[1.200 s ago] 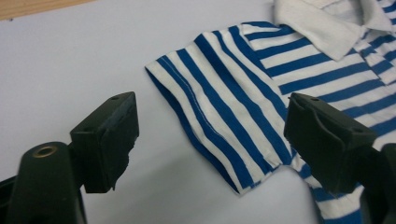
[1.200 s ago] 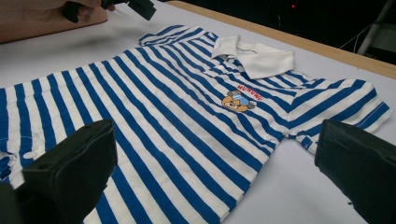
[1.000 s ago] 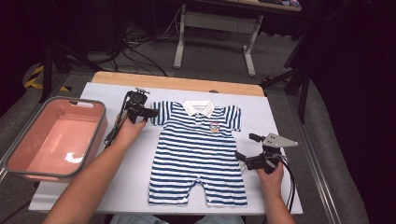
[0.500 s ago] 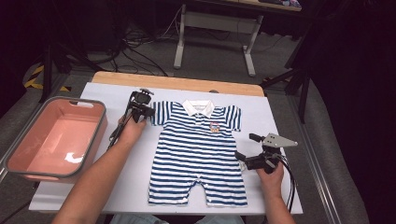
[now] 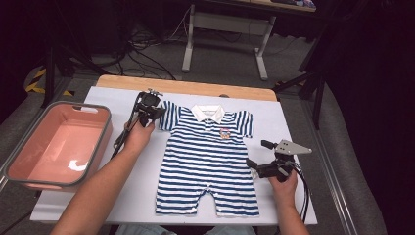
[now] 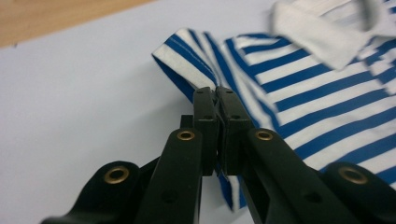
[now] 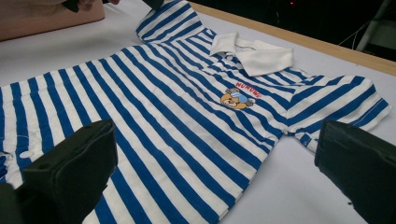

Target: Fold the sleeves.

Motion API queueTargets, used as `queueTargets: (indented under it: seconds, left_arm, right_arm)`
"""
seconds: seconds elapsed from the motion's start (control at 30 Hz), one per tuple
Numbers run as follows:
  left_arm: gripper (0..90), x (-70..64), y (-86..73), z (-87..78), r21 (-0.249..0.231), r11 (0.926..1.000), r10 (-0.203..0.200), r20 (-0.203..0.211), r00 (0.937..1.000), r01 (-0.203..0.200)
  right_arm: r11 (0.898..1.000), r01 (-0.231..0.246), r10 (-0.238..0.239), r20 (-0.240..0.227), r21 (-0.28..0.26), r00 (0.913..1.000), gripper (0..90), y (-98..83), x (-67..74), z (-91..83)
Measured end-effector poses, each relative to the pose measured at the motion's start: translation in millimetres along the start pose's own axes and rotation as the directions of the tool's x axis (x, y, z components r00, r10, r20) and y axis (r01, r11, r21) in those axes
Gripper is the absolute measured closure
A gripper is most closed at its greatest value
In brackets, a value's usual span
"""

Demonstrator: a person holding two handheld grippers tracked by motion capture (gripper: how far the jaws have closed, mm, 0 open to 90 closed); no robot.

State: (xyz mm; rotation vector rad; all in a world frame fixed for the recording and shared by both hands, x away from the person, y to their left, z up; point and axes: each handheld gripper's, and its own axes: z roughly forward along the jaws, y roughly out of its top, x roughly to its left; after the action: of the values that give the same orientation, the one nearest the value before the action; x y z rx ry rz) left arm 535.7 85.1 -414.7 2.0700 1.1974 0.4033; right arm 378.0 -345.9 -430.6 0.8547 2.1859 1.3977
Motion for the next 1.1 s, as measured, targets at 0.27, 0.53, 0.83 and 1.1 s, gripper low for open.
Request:
queueTargets:
  seconds: [0.27,0.53,0.83,1.1]
  left_arm:
    - [87.6,-20.9,8.0,-2.3,-0.071,0.9965,0.048,0.056,0.9972,-0.044]
    - [85.5,-43.5,12.3,9.9,-0.104,0.9917,0.096,0.224,0.9699,-0.074]
    - [52.5,-35.9,7.4,3.1,-0.109,0.9924,0.084,0.266,0.9604,-0.057]
    - [15.7,-26.6,-10.6,-26.7,-0.187,0.9820,0.079,0.266,0.9609,-0.029]
  right_arm:
    - [1.000,0.000,0.000,0.000,0.002,1.0000,0.0,0.0,0.1,-0.1]
    - [1.000,-0.001,0.001,0.002,0.003,1.0000,0.0,-0.1,0.3,-0.1]
    - [1.000,0.002,-0.002,-0.008,-0.004,1.0000,0.0,0.3,-0.8,-0.9]
    - [0.995,-0.095,0.097,0.062,-0.030,0.9934,0.0,1.2,-7.7,0.4]
